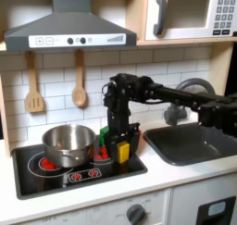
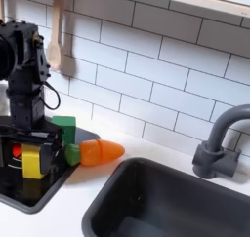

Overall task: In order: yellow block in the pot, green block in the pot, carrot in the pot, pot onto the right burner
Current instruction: 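Put the yellow block in the pot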

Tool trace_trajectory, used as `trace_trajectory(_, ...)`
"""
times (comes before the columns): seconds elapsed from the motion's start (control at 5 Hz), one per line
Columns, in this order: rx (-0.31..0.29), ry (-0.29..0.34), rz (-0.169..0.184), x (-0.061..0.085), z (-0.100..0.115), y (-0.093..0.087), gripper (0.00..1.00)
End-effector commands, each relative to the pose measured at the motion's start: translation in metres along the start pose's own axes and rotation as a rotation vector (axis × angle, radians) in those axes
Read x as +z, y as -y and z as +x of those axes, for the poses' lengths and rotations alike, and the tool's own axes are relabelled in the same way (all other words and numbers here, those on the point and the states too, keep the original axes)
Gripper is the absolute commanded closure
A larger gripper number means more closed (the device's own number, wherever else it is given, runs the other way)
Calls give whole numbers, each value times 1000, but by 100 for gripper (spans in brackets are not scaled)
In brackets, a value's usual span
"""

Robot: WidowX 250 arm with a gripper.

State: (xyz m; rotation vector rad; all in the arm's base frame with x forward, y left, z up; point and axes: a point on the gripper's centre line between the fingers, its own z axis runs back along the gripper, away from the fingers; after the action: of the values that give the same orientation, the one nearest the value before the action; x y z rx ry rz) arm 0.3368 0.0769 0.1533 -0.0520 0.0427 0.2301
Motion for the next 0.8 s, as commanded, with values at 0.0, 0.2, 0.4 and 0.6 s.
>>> trace_trajectory(0.0,-15,-9,8,-15,5,-2,0)
trace_trajectory(0.2,-19,19,10,-14,9,-1,0)
trace_trajectory(0.4,-24,28,-2,-18,12,-1,0)
trace_trajectory(0.6,-38,80,2,-5,15,-1,100)
